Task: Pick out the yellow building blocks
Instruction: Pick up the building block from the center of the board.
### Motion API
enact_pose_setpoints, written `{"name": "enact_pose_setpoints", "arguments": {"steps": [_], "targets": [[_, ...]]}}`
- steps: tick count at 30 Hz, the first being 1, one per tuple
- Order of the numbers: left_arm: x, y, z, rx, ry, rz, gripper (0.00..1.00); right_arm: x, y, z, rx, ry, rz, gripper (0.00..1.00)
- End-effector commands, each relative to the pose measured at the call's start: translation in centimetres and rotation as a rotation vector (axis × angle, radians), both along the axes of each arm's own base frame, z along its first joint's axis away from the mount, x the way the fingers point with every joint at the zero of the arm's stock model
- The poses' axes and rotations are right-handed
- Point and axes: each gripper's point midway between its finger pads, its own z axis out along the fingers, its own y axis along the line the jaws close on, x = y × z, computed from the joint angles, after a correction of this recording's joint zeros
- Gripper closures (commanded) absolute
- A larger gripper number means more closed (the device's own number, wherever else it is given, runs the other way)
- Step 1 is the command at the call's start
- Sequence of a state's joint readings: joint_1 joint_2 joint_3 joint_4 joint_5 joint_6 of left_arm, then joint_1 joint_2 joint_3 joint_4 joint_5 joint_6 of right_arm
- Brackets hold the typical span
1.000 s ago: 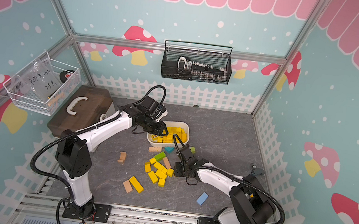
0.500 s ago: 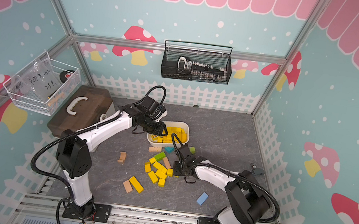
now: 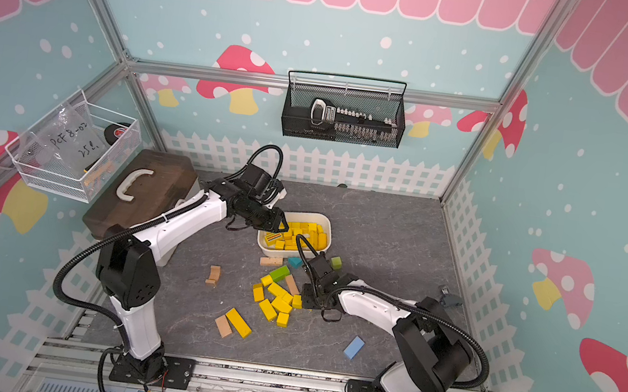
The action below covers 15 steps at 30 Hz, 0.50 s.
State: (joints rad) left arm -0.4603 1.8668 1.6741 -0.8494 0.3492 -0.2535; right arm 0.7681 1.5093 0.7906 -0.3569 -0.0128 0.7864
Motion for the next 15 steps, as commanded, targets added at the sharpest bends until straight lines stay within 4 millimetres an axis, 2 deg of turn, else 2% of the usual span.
{"name": "enact_pose_setpoints", "arguments": {"steps": [1,8,15], "targets": [[0.01,-0.34,0.25,-0.008,0.002,-0.023,0.54,-0.53,-0.29,0.46,-0.025,-0.001,-0.031,0.62],[0.08,-0.16,0.26,0.001,-0.005,-0.019,0.54,-0.62,-0.27,0.38,-0.044,-0.004,-0.025,0.71],[0.10,0.13,0.49,0.006,-0.011,-0.013,0.54,-0.94,-0.10,0.48,-0.022,-0.006,-0.019,0.75]]}}
